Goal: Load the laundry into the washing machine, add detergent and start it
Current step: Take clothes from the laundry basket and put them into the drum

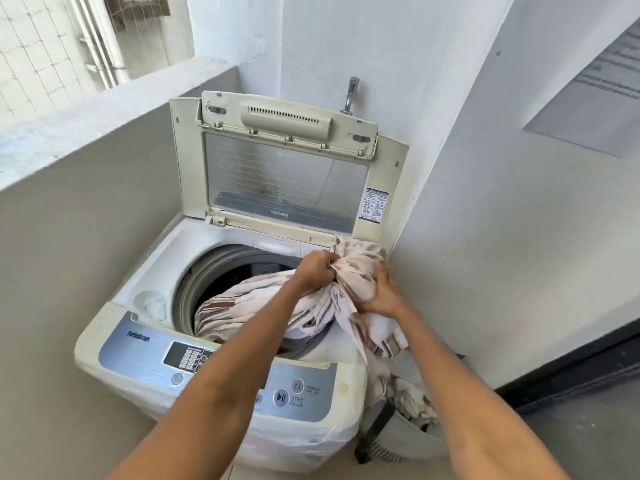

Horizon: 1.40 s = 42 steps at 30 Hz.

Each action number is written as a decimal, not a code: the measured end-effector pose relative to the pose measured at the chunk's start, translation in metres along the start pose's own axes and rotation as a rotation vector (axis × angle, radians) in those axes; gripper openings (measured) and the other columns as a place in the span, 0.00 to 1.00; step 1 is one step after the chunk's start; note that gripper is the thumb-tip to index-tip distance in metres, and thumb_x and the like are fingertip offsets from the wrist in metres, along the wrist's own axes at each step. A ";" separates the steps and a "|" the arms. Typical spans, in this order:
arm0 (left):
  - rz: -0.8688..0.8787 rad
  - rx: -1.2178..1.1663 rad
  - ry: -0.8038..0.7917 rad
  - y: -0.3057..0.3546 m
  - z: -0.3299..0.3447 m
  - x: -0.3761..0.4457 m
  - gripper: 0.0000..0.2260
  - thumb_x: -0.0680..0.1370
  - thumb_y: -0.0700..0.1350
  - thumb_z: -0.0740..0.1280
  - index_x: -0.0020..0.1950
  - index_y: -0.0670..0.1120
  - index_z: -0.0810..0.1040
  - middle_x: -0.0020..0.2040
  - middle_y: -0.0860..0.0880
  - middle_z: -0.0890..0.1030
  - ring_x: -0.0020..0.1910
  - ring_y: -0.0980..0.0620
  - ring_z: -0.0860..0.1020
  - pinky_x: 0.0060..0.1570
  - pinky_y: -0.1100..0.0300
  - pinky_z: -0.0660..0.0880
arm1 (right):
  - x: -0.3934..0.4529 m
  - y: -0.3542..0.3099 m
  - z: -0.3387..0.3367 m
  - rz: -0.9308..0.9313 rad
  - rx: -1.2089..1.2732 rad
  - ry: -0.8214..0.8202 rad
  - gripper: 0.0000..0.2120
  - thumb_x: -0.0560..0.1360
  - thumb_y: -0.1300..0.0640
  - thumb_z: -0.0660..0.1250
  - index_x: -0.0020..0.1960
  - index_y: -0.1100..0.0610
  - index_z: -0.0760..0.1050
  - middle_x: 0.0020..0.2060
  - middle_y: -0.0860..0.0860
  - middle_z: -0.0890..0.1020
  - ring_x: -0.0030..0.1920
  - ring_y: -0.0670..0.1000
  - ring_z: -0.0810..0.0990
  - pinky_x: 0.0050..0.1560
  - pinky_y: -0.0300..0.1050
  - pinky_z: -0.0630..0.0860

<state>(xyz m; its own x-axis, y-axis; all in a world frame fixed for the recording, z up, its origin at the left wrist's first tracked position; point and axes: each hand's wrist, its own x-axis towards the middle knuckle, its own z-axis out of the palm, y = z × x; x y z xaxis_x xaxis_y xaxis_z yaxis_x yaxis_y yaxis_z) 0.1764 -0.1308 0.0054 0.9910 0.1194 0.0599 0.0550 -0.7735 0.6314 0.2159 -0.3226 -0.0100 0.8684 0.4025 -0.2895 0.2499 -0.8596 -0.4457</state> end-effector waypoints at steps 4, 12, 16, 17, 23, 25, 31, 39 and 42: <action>0.101 -0.211 0.068 0.018 -0.047 0.011 0.14 0.65 0.44 0.60 0.43 0.42 0.82 0.41 0.41 0.84 0.45 0.57 0.78 0.40 0.59 0.70 | -0.001 -0.035 -0.066 -0.099 0.055 -0.029 0.47 0.61 0.52 0.79 0.74 0.54 0.60 0.69 0.58 0.69 0.66 0.52 0.71 0.63 0.41 0.68; 0.208 -0.815 0.503 0.055 -0.170 0.012 0.18 0.65 0.47 0.67 0.51 0.40 0.81 0.46 0.44 0.82 0.46 0.52 0.77 0.48 0.56 0.75 | -0.030 -0.197 -0.202 -0.217 -0.118 0.586 0.15 0.71 0.53 0.68 0.50 0.63 0.80 0.48 0.63 0.82 0.50 0.62 0.81 0.44 0.45 0.72; 0.271 -0.851 0.716 0.078 -0.243 -0.004 0.16 0.66 0.44 0.66 0.51 0.41 0.82 0.47 0.40 0.83 0.46 0.50 0.79 0.48 0.52 0.78 | -0.050 -0.268 -0.228 -0.263 0.158 0.668 0.15 0.72 0.52 0.65 0.51 0.62 0.80 0.50 0.61 0.83 0.53 0.61 0.80 0.46 0.45 0.73; 0.279 -0.847 0.757 0.082 -0.260 -0.006 0.15 0.67 0.42 0.65 0.51 0.41 0.82 0.47 0.40 0.83 0.47 0.49 0.79 0.50 0.48 0.78 | -0.056 -0.283 -0.232 -0.269 0.251 0.675 0.15 0.72 0.53 0.65 0.51 0.62 0.80 0.50 0.61 0.83 0.54 0.61 0.80 0.46 0.44 0.72; 0.299 -0.851 0.947 0.110 -0.321 -0.023 0.12 0.69 0.38 0.64 0.47 0.47 0.84 0.44 0.45 0.85 0.47 0.49 0.81 0.52 0.47 0.77 | -0.083 -0.336 -0.237 -0.375 0.723 0.662 0.14 0.75 0.58 0.61 0.56 0.61 0.79 0.53 0.58 0.83 0.54 0.58 0.80 0.43 0.42 0.70; 0.256 -0.843 0.987 0.111 -0.322 -0.026 0.13 0.67 0.39 0.62 0.43 0.51 0.83 0.41 0.50 0.85 0.45 0.50 0.81 0.51 0.49 0.78 | -0.082 -0.335 -0.231 -0.448 0.735 0.643 0.14 0.75 0.58 0.61 0.58 0.58 0.79 0.53 0.57 0.83 0.54 0.57 0.80 0.44 0.42 0.71; 0.042 -0.829 1.026 0.078 -0.286 -0.024 0.17 0.65 0.40 0.58 0.46 0.48 0.83 0.41 0.48 0.83 0.44 0.50 0.79 0.48 0.51 0.77 | -0.047 -0.260 -0.185 -0.672 0.487 0.451 0.44 0.64 0.49 0.78 0.72 0.62 0.61 0.64 0.54 0.71 0.66 0.51 0.68 0.67 0.44 0.65; -0.004 -1.002 0.984 0.073 -0.284 -0.011 0.15 0.69 0.37 0.59 0.50 0.40 0.82 0.44 0.42 0.83 0.45 0.49 0.79 0.50 0.50 0.78 | 0.001 -0.155 -0.083 -0.271 0.514 0.092 0.59 0.61 0.44 0.79 0.77 0.56 0.43 0.74 0.56 0.60 0.73 0.58 0.62 0.69 0.52 0.64; -0.005 -1.076 0.992 0.076 -0.279 -0.012 0.12 0.74 0.33 0.59 0.51 0.39 0.80 0.45 0.43 0.82 0.45 0.49 0.78 0.48 0.55 0.77 | 0.003 -0.183 -0.084 -0.197 0.492 0.283 0.17 0.75 0.60 0.64 0.63 0.61 0.72 0.54 0.60 0.80 0.55 0.61 0.78 0.49 0.49 0.72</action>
<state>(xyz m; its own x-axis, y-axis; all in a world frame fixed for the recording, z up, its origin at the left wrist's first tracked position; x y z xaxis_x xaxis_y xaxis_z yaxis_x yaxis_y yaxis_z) 0.1342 -0.0172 0.2677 0.4780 0.8352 0.2720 -0.4986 0.0031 0.8668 0.2089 -0.1904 0.1417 0.9228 0.3825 0.0451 0.2491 -0.5034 -0.8274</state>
